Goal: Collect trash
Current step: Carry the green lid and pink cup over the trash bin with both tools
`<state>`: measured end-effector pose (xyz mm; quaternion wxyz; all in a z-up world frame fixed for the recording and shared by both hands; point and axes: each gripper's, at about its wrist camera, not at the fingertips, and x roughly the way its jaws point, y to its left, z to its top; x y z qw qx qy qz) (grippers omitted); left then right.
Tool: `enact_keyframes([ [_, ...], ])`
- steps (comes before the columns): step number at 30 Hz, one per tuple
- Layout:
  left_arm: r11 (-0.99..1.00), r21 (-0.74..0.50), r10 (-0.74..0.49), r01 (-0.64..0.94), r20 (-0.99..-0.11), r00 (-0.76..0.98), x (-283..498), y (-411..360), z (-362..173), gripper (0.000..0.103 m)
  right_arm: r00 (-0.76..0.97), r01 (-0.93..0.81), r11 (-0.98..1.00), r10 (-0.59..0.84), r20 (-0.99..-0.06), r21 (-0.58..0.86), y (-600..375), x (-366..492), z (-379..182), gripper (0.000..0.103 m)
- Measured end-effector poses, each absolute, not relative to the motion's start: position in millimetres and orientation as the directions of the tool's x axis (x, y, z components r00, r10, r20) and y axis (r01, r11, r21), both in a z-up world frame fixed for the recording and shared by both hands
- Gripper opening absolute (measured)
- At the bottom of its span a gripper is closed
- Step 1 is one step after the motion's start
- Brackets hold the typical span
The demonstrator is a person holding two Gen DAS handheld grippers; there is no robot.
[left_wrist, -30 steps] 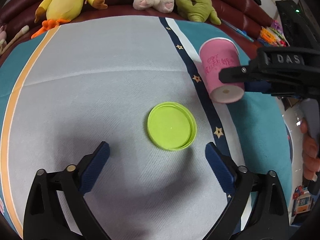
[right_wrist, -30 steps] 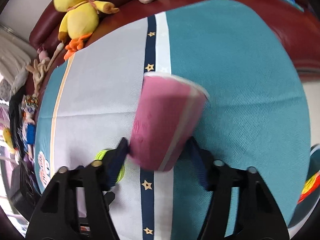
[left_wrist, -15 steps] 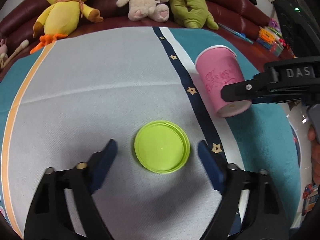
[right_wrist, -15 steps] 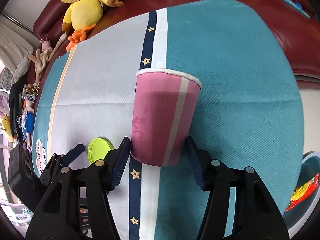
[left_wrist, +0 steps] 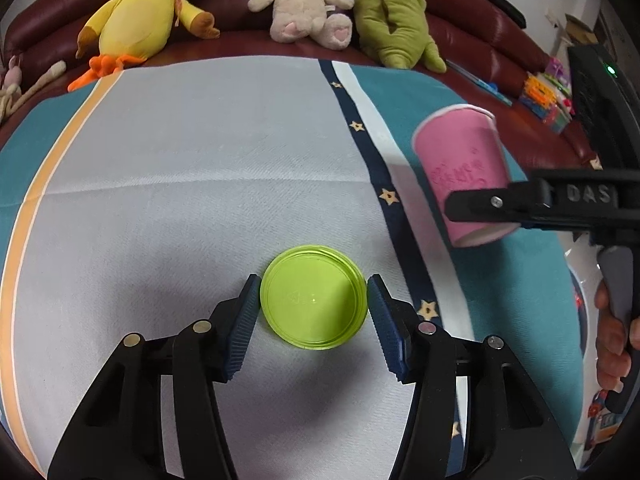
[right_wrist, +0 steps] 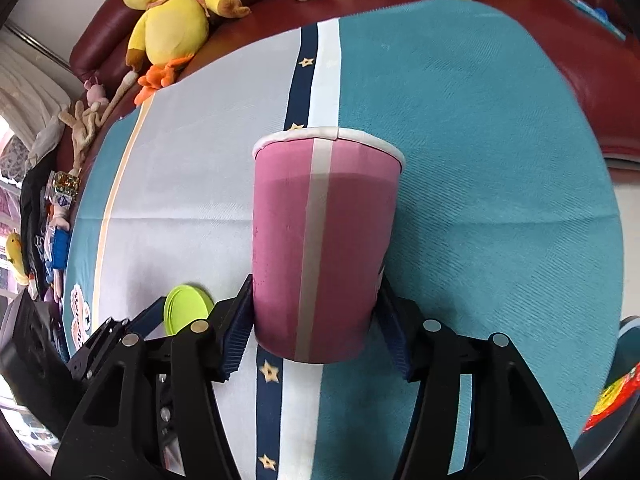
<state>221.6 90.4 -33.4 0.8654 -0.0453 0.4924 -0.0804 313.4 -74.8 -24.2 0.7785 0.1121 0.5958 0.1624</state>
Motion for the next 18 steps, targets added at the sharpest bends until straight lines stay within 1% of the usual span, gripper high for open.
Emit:
enact_keyframes([
  [8,0.975,-0.171,-0.22,0.142,-0.829,0.514,199,64,-8,0.055,0.272,-0.08,0.913,0.406,-0.873,0.399,-120,270,-1,0.055],
  [18,0.952,-0.179,-0.283,0.247,-0.822,0.495,164,-6,14,0.055,0.364,-0.009,0.907,0.396,-0.843,0.421,-198,197,22,0.055],
])
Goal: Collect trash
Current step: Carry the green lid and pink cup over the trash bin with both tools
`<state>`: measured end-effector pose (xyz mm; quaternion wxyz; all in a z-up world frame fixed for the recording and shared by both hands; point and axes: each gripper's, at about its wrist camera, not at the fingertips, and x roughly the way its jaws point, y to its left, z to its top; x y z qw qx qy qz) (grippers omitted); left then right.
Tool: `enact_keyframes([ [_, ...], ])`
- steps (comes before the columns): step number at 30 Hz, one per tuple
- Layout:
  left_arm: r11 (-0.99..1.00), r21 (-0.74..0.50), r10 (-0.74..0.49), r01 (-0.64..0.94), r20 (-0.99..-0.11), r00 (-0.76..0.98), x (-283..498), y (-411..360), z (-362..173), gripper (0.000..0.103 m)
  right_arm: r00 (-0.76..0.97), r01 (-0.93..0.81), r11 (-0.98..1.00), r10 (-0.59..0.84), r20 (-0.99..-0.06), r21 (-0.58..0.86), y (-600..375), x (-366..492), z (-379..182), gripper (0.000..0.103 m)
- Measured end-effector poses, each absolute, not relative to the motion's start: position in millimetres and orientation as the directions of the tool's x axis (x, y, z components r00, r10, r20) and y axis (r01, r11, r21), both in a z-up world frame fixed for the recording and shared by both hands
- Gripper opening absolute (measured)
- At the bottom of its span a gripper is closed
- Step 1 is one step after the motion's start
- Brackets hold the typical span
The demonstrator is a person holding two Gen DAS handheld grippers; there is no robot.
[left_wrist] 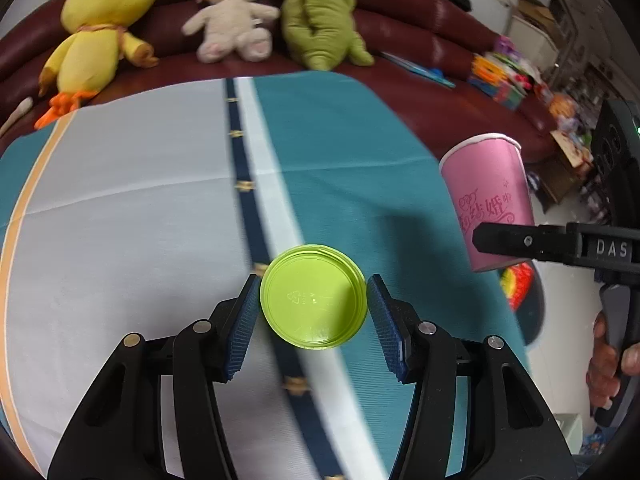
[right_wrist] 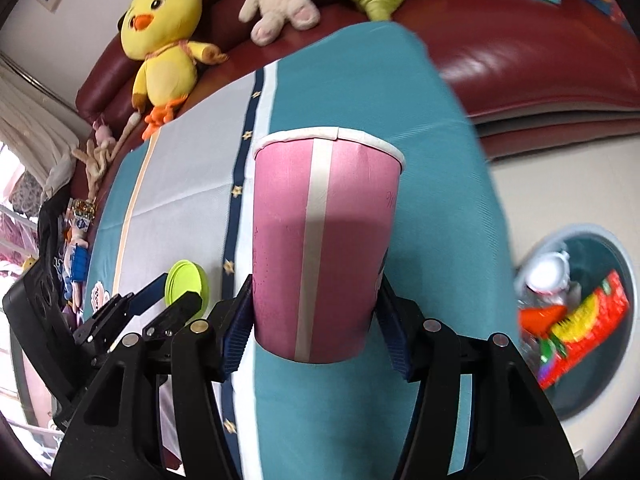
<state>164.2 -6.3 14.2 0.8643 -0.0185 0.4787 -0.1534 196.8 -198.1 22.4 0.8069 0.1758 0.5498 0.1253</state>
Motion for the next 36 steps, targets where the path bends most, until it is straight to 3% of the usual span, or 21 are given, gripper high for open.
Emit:
enact_keyframes([
  [23,0.84,-0.073,-0.338,0.538,-0.845,0.413,105,-202,27,0.055,0.528,0.219,0.814,0.364,-0.767,0.538,-379,70,14,0.055],
  [36,0.799,-0.055,-0.324,0.599,-0.879,0.351,99,-261,6,0.055,0.544,0.307,0.78,0.327,-0.773,0.546,-444,38,-7,0.055],
])
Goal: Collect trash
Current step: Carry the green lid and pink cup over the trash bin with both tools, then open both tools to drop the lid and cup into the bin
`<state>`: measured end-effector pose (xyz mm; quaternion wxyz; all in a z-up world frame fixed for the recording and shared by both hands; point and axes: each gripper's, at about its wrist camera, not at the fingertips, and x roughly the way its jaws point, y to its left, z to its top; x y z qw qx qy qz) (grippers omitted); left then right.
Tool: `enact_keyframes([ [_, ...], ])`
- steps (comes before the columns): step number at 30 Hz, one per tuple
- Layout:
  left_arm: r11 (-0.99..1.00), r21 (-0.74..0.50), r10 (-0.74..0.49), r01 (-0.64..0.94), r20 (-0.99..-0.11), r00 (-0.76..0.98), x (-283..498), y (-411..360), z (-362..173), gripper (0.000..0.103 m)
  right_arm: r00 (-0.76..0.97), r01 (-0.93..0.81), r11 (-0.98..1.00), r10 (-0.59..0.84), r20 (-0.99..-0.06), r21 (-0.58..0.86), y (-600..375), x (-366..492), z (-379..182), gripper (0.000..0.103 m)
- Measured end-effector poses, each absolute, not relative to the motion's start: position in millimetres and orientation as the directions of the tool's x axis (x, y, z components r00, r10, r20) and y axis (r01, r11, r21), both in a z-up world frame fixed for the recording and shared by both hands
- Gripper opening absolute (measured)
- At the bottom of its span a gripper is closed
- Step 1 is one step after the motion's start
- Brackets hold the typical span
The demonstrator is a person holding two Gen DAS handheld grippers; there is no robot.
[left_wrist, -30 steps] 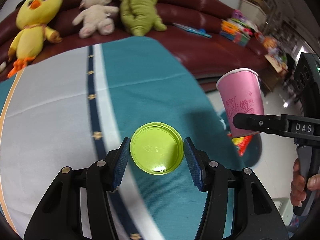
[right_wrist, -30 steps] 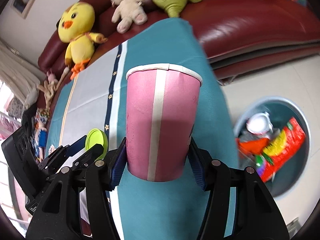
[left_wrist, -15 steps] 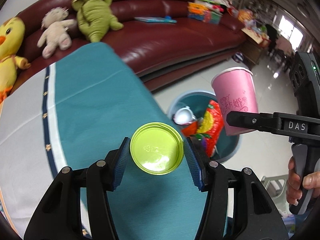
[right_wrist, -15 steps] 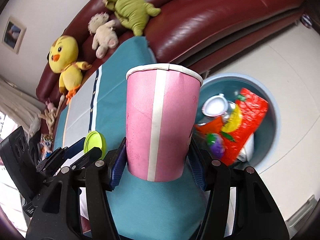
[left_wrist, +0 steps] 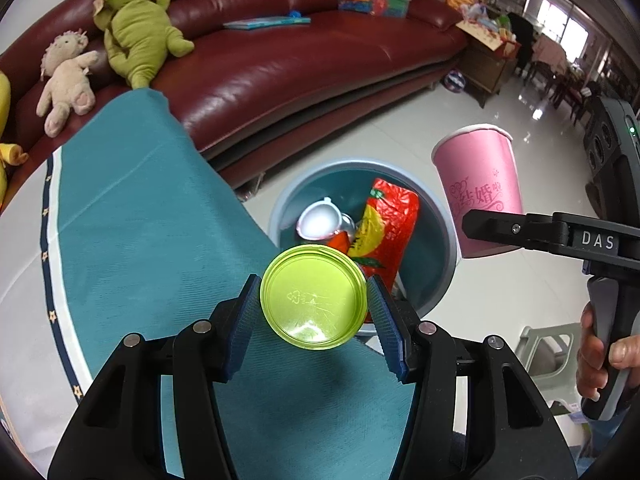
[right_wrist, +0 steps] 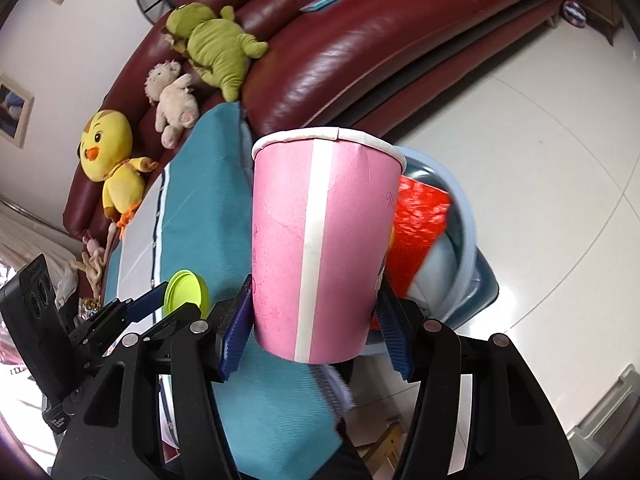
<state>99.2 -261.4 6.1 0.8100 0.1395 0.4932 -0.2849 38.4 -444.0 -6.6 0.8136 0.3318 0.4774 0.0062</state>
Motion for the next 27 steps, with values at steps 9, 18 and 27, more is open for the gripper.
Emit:
enact_keyframes([
  [9,0.778,-0.059,-0.305,0.626,-0.906,0.293,114,-287,-20,0.056,0.498,0.353,0.769,0.329,-0.802,0.534,-460,40,-35,0.055],
  [18,0.774,-0.087,-0.296,0.627,-0.925,0.237,142,-309,-49,0.056,0.462,0.386,0.765,0.324,-0.826,0.516,-470,50,-51,0.055],
  [27,0.797,-0.103,-0.291,0.595,-0.929,0.229,154,-301,-59,0.078,0.426,0.402,0.768,0.324,-0.845,0.498,-469,64,-63,0.055],
])
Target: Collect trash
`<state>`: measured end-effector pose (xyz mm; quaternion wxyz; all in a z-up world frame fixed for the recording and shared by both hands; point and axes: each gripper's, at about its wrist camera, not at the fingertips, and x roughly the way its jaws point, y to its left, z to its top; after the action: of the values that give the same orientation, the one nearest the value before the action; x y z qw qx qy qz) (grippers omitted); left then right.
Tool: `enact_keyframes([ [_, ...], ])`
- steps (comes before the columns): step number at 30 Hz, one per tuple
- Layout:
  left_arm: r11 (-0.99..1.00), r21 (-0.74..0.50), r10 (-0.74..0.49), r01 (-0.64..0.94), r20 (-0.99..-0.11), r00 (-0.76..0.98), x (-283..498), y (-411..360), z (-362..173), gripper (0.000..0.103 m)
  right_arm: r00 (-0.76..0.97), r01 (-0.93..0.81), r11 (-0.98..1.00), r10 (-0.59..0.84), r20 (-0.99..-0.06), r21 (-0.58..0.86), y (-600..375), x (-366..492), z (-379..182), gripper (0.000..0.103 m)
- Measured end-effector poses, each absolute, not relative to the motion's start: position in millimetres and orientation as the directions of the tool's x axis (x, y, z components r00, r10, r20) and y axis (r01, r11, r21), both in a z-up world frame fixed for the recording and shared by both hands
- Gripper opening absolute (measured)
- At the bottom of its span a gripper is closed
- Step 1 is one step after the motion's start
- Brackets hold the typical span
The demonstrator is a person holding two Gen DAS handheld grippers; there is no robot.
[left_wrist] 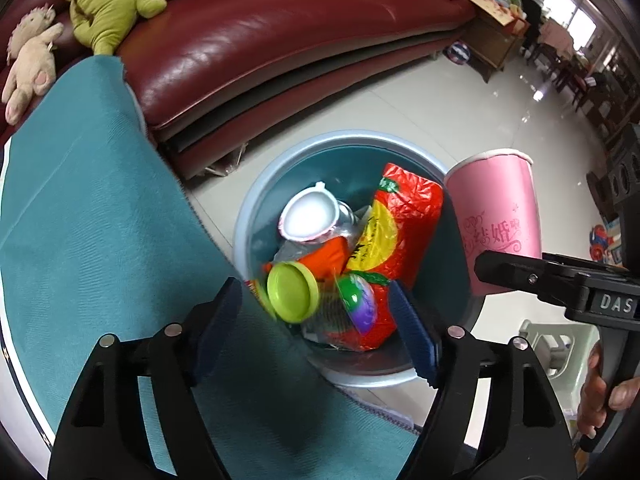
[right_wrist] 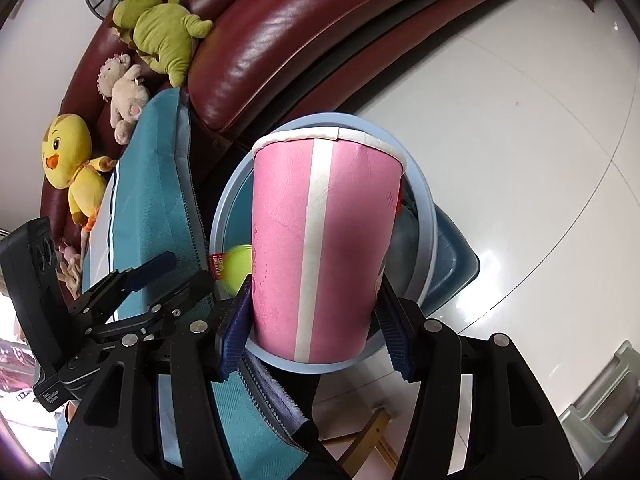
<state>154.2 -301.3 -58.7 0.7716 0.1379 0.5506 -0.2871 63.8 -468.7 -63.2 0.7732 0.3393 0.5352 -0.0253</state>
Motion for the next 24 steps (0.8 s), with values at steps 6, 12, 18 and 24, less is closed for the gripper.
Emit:
enact_keyframes([
  [6,0.806,-0.109,-0.302,0.582,-0.921,0.247,150,-283,-50,0.088,0.412,0.386,0.779,0.334,-0.848,0.495,-458,75,-65,0.055],
  [12,0.812,-0.105,-0.307,0.574,-0.914,0.267,143,-272,-40,0.092,0.399,0.375,0.792,0.332,-0.855,0.482,-449,78,-61,0.064],
  [18,0.819,-0.108,-0.306,0.564,-0.913,0.27,136,-261,-36,0.092,0.4,0.379,0.8,0.312,-0.862,0.465,-443,74,-54,0.075],
  [24,0.825,-0.1,-0.308,0.555,-0.905,0.294,128,-249,-24,0.092,0.406,0.395,0.796,0.296,-0.865,0.458,-439,64,-46,0.077],
])
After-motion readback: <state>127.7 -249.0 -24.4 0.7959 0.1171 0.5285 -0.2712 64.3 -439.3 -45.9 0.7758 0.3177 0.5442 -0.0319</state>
